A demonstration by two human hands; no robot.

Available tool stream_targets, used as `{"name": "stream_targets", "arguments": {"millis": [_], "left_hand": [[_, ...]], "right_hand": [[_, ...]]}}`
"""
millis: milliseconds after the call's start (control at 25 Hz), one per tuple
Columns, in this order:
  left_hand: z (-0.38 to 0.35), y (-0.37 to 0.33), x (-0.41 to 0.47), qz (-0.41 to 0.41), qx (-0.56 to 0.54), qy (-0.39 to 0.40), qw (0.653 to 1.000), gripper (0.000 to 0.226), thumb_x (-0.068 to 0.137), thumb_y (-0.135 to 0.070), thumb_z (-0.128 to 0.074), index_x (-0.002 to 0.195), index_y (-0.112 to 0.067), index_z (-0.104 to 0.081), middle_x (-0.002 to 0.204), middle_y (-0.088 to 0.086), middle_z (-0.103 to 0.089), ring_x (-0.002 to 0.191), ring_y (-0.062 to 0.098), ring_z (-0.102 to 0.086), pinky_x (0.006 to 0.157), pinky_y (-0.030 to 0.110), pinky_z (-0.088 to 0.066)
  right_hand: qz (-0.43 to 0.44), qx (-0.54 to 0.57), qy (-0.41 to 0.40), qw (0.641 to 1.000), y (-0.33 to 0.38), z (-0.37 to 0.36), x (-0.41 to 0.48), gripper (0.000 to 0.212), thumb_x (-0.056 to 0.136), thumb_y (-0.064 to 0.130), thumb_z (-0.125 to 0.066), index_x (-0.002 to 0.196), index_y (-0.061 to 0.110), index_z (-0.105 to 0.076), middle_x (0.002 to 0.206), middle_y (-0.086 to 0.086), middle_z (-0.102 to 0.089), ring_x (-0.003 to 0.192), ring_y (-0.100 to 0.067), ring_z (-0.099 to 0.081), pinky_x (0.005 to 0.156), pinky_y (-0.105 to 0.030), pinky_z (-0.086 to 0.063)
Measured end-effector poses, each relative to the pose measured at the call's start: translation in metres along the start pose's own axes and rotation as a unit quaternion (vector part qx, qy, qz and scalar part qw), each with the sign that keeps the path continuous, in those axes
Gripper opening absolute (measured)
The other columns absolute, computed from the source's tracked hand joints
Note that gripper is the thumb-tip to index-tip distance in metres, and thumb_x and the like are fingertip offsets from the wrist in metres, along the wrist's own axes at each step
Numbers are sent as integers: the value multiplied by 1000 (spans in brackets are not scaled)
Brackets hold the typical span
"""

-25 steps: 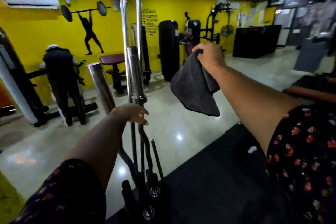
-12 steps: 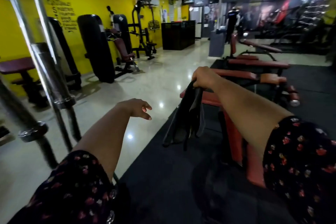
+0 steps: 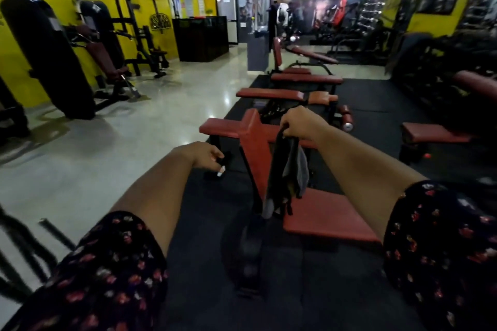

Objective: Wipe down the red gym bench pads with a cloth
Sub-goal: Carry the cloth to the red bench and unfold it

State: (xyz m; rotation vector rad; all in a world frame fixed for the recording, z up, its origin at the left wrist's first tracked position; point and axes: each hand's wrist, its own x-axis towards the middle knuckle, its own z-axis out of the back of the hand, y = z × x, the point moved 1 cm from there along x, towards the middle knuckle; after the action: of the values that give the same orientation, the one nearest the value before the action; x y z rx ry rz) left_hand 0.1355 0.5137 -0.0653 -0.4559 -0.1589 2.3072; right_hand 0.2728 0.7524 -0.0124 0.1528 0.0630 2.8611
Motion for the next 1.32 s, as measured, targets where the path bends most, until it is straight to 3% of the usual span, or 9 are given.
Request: {"name": "stream_targets", "arguments": {"millis": [80, 320, 520, 720, 1160, 1320], "left_hand": [[-19, -47, 9, -16, -1, 15, 1000, 65, 83, -41, -73, 141, -24, -49, 137, 1, -55, 125, 18, -52, 104, 27, -36], [-54, -135, 41, -54, -11, 43, 998, 66, 83, -38, -75, 141, -22, -49, 138, 2, -55, 125, 17, -52, 104, 25, -36], [-64, -173, 90, -72, 16, 55, 996, 68, 82, -42, -75, 141, -22, -49, 138, 2, -56, 125, 16, -53, 109, 31, -39], [-64, -185, 163, -82, 5, 54, 995, 63, 82, -39, -75, 138, -22, -52, 134, 2, -58, 124, 15, -54, 107, 29, -40], [-41, -191, 314, -66, -40, 74, 994, 62, 84, -39, -74, 139, -23, -51, 135, 3, -58, 124, 18, -54, 108, 32, -39], [-40, -189, 345, -41, -64, 71, 995, 62, 85, -43, -71, 140, -23, -50, 136, 3, -57, 124, 20, -53, 106, 29, -36]], "right_hand": [[-32, 4, -12, 999, -40, -4, -30, 20, 84, 20, -65, 103, 21, -71, 103, -8, -66, 97, -31, -63, 78, -40, -54], [-87, -3, -41, 995, -128, -19, -79, 28, 89, 26, -59, 115, 19, -65, 109, -9, -65, 100, -31, -62, 72, -37, -48], [-116, 44, -59, 990, -181, -33, -74, 30, 88, 31, -61, 116, 21, -66, 107, -9, -65, 101, -32, -61, 73, -36, -46], [-116, 59, -68, 989, -218, -53, -28, 27, 88, 33, -61, 110, 20, -67, 102, -8, -66, 94, -29, -62, 68, -31, -42], [-91, 45, -34, 994, -277, -69, 113, 26, 89, 30, -61, 110, 15, -64, 103, -7, -65, 95, -29, -63, 77, -39, -54], [-69, 58, -37, 995, -291, -79, 161, 28, 88, 33, -62, 109, 14, -66, 101, -7, -65, 93, -29, -63, 72, -37, -53]]}}
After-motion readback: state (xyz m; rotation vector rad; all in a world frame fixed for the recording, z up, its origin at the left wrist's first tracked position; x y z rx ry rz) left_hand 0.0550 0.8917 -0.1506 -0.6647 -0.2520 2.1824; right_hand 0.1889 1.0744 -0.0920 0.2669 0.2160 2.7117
